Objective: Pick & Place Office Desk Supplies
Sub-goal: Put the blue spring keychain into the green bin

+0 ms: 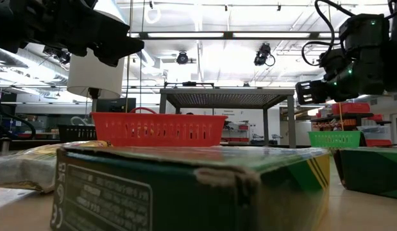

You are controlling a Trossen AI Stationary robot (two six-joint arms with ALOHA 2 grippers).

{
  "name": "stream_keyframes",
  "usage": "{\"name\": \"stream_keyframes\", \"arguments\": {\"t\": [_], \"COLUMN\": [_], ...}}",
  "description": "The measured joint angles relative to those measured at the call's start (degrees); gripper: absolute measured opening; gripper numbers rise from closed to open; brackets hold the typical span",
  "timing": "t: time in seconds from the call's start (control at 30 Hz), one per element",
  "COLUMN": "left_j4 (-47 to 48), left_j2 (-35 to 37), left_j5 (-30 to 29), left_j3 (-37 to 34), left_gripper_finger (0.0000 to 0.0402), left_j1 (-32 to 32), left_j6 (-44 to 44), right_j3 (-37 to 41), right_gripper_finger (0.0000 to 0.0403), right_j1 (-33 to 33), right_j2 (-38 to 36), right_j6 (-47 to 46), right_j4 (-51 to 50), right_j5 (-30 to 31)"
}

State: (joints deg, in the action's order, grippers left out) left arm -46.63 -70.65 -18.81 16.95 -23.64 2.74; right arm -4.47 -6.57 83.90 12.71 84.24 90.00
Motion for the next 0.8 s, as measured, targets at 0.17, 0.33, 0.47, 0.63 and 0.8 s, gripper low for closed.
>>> {"name": "stream_keyframes", "arguments": {"t": [0.17, 0.33, 0.47, 0.63, 0.8], "left_j4": [0.00, 0.03, 0.15, 0.23, 0.44], "left_j2": [0.00, 0.00, 0.00, 0.00, 0.00], "left_j5": [0.00, 0.00, 0.00, 0.00, -0.02], "left_j3": [0.00, -0.02, -0.02, -0.02, -0.02], "left_gripper_finger": [0.0250, 0.0250, 0.0250, 0.0250, 0.0250], "left_j1": [0.00, -0.01, 0.00, 0.02, 0.02], "left_j6": [0.02, 0.02, 0.02, 0.02, 0.02], "right_j3": [0.00, -1.10, -4.32, -9.40, -15.06], "right_gripper_finger": [0.0200, 0.0201, 0.0201, 0.0201, 0.0201], "right_j1": [0.14, 2.71, 5.25, 9.21, 17.64], "right_j2": [0.00, -1.69, -4.19, -7.36, -7.97], "right_j6": [0.83, 5.23, 12.91, 25.98, 38.44], "right_j4": [2.42, 5.61, 5.71, 5.73, 3.70], "right_j5": [-0.02, -3.39, -6.46, -9.31, -9.88]}}
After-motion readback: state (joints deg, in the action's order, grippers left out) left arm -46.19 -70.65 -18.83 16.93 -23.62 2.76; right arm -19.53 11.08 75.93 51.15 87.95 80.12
